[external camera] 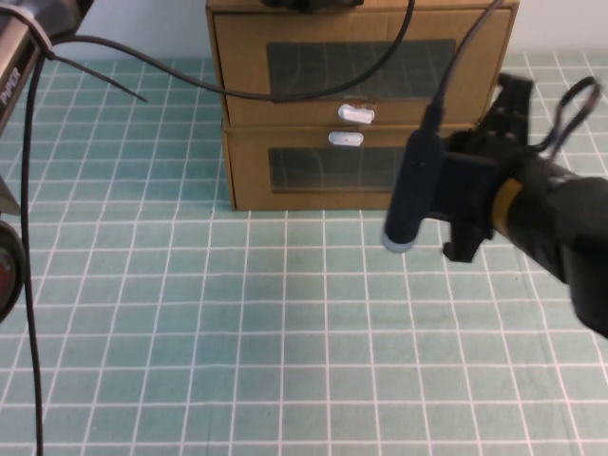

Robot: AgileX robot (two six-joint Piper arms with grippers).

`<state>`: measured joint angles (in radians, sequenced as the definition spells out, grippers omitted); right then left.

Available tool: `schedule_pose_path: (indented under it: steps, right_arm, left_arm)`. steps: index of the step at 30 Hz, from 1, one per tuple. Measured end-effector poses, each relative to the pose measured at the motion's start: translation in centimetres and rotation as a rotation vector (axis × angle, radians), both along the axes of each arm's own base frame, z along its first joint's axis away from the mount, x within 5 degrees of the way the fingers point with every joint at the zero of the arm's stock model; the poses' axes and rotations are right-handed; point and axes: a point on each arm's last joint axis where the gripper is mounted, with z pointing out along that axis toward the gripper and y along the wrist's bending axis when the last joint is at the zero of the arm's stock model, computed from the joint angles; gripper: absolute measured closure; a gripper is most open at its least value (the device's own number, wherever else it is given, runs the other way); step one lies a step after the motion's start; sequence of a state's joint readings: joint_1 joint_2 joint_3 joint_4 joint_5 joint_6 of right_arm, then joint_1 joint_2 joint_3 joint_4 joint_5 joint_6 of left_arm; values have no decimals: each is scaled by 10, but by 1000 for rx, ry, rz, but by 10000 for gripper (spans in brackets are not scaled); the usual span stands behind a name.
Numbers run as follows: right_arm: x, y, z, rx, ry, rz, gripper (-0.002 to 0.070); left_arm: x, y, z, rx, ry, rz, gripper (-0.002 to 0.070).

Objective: Open the shoe box
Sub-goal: 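Pull the top drawer of the cardboard box fully open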

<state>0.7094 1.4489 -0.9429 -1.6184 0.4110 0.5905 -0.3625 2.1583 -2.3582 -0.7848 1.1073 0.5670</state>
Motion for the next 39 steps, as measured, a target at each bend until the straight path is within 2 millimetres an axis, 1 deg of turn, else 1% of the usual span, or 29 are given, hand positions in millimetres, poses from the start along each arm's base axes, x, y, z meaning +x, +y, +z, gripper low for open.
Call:
schedule_pose_path:
  steps: [2,6,8,10,14,16,18,27,31,39]
  right_arm:
    - [5,9,-4,11,10,11,687]
    - [31,24,-9,33,0,-63,647]
    - [42,32,-11,41,-3,-77,598]
    - [49,40,-13,60,2,-77,527]
    - [56,49,-13,132,20,-71,375]
    - [58,51,-14,140,23,-75,338]
    - [60,52,-18,138,30,-77,327]
    - [65,56,-35,112,57,-87,336]
    - [73,60,-38,104,49,-108,336]
    - [82,68,-23,143,6,-109,336]
  left_arm:
    - [0,0,0,2,2,-3,680]
    - [-1,0,0,2,1,-6,680]
    - [-1,0,0,0,1,-7,680]
    - [-1,0,0,0,1,-7,680]
    - [-1,0,0,0,1,-7,680]
    - [-1,0,0,0,1,-7,680]
    - [-1,0,0,0,1,-7,680]
    - [-1,0,0,0,-2,-7,680]
    - [0,0,0,-1,-3,-6,680]
    - [0,0,0,1,-6,-8,680]
